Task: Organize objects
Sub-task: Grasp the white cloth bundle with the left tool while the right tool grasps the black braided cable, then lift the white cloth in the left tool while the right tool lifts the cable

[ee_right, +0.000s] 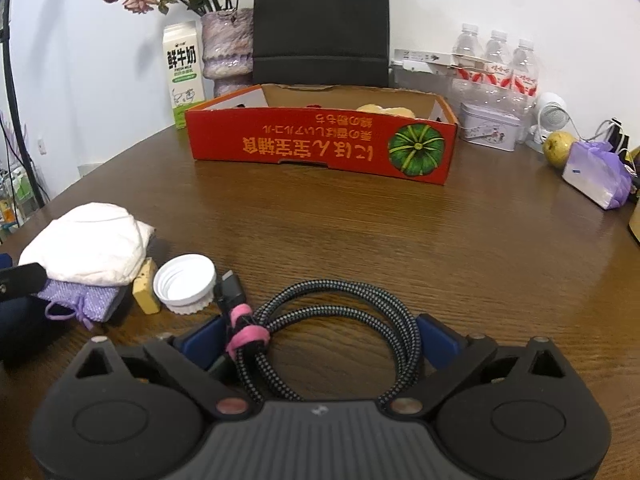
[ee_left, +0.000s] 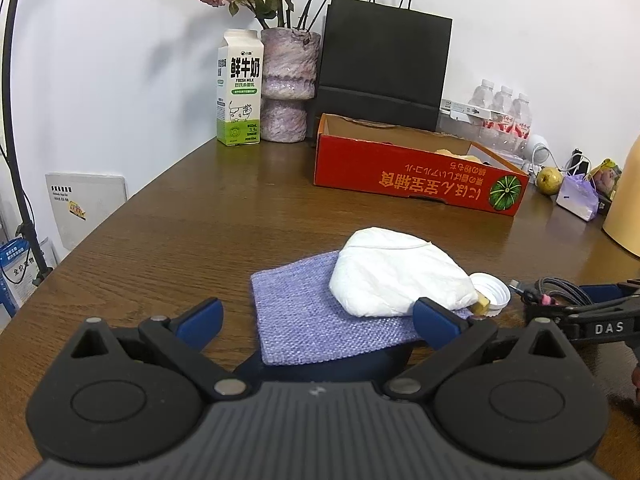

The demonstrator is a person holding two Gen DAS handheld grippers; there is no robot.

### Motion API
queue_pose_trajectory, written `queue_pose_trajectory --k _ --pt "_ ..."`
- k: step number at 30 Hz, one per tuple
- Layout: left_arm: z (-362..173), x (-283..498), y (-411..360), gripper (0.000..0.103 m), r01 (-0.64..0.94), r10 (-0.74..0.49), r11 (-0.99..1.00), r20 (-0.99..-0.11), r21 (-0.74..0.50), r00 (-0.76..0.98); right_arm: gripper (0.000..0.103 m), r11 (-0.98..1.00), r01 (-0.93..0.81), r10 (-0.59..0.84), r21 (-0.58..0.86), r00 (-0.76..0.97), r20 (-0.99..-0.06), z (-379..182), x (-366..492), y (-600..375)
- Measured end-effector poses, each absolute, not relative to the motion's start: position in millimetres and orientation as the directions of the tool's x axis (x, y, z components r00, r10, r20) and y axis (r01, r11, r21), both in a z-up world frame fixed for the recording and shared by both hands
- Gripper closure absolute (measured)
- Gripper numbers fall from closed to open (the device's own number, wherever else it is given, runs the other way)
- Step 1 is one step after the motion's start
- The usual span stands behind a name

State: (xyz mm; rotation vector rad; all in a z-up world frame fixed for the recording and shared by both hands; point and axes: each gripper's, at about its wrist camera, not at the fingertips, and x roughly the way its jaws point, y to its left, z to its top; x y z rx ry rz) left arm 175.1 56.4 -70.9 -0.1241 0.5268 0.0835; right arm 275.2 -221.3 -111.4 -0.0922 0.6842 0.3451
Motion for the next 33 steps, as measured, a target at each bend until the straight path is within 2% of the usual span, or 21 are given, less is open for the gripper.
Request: queue_pose_trajectory --k 4,13,18,26,33 --pt "-71 175 56 0.0 -0.111 0.048 0.989 -0.505 -0.095 0.862 0.008 0.939 -0.342 0.294 0.044 0.726 -0.621 -110 267 -231" --pt "-71 174 53 0.0 -0.11 0.057 0.991 -0.504 -0.076 0.862 0.008 0.945 -0.327 0.277 0.001 0.8 -0.533 -100 248 -238" --pt "-68 169 42 0.0 -0.134 0.113 0.991 -0.469 -0.012 0.876 0.008 0.944 -0.33 0.28 -0.005 0.81 -0.515 -97 245 -238" --pt "-53 181 11 0.0 -0.032 0.056 0.998 -0.455 0.061 0.889 0.008 0.944 -0.33 0.3 0.023 0.822 -0.485 -95 242 -243" --pt "-46 210 -1 0.0 0.063 0.023 0.986 -0.503 0.154 0.864 0.008 0.956 -0.289 0.28 0.054 0.837 -0.47 -95 244 -252"
